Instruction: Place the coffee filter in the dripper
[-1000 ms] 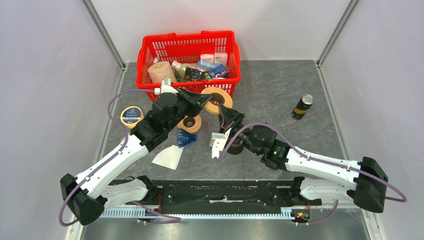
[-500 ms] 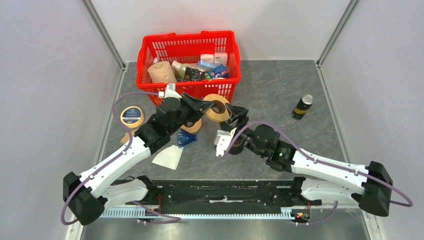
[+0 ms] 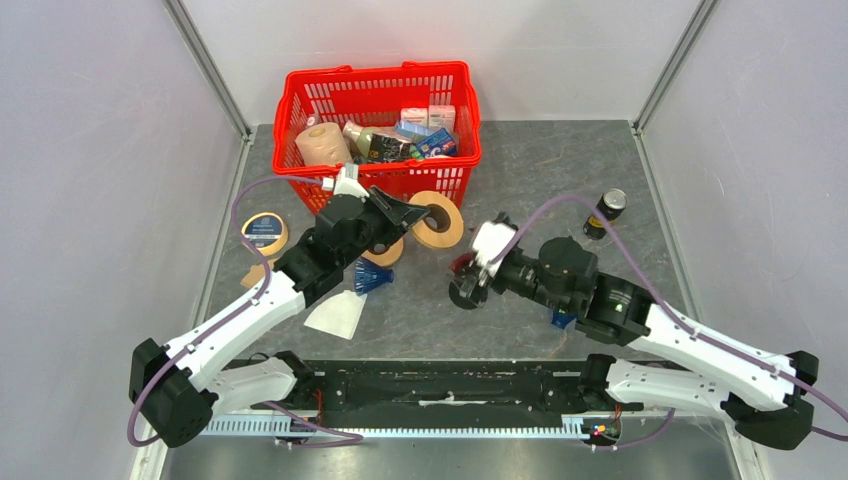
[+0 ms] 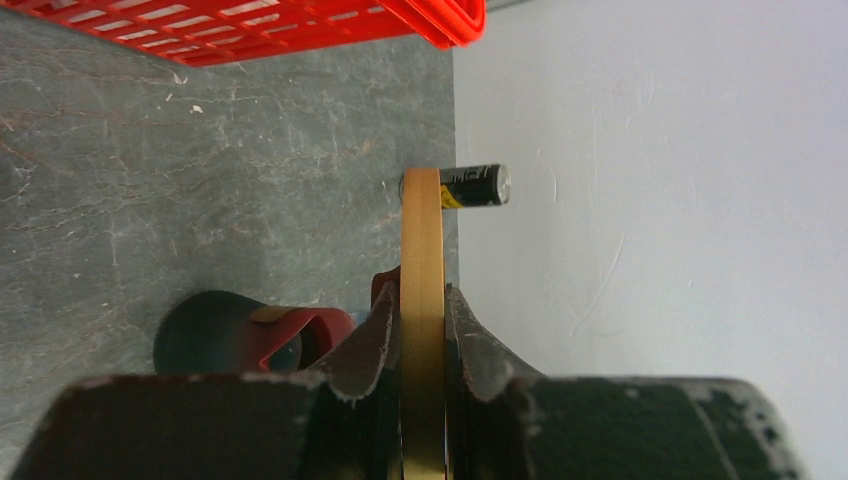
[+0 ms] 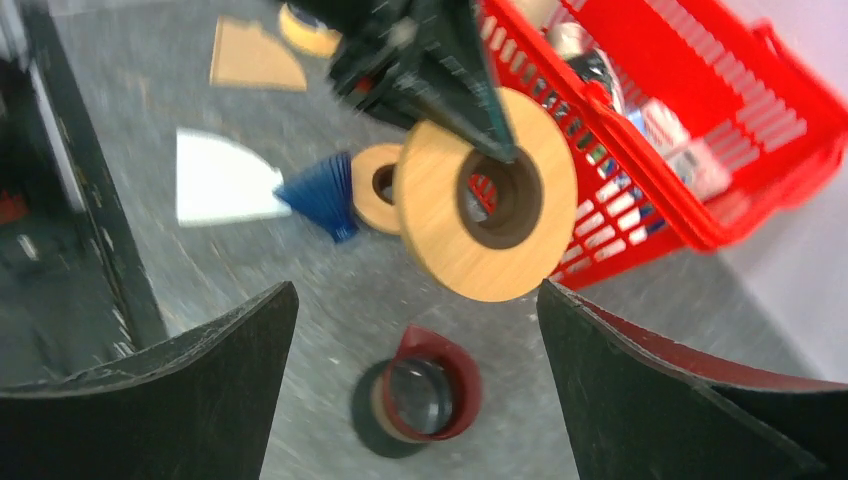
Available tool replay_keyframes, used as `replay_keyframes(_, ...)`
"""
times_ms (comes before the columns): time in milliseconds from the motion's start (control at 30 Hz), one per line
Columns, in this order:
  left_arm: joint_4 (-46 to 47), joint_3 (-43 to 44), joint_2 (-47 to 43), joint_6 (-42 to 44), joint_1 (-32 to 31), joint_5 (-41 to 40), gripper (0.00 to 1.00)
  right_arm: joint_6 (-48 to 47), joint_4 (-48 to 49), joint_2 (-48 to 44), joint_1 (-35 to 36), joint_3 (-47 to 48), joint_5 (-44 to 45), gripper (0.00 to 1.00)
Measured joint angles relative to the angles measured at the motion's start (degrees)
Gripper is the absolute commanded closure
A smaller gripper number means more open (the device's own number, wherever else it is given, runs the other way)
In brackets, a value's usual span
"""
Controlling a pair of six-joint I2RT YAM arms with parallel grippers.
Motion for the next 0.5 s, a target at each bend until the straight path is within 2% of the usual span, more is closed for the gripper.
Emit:
replay_keyframes(133, 2.58, -0.68, 0.22, 3.69, 0.0, 2.23, 0.98, 20.57, -3.08, -0.68, -1.16, 5.14, 8.17, 0.03)
replay_keyframes(233, 5.4, -2.29, 0.11, 5.81, 0.0, 3.93, 0.98, 33.18, -7.61, 0.44, -6.47, 9.29, 8.37, 0.03)
replay_keyframes(400, 8.72, -4.76, -0.24, 8.7, 0.0, 7.58, 0.98, 48.63, -12.2, 5.38, -22.84, 11.85, -1.4, 0.04)
replay_keyframes(500, 10.27, -4.85, -0.31, 9.86, -0.02, 9.49, 0.98, 52.54, -13.07, 9.25, -26.45, 11.74, -6.34, 0.06)
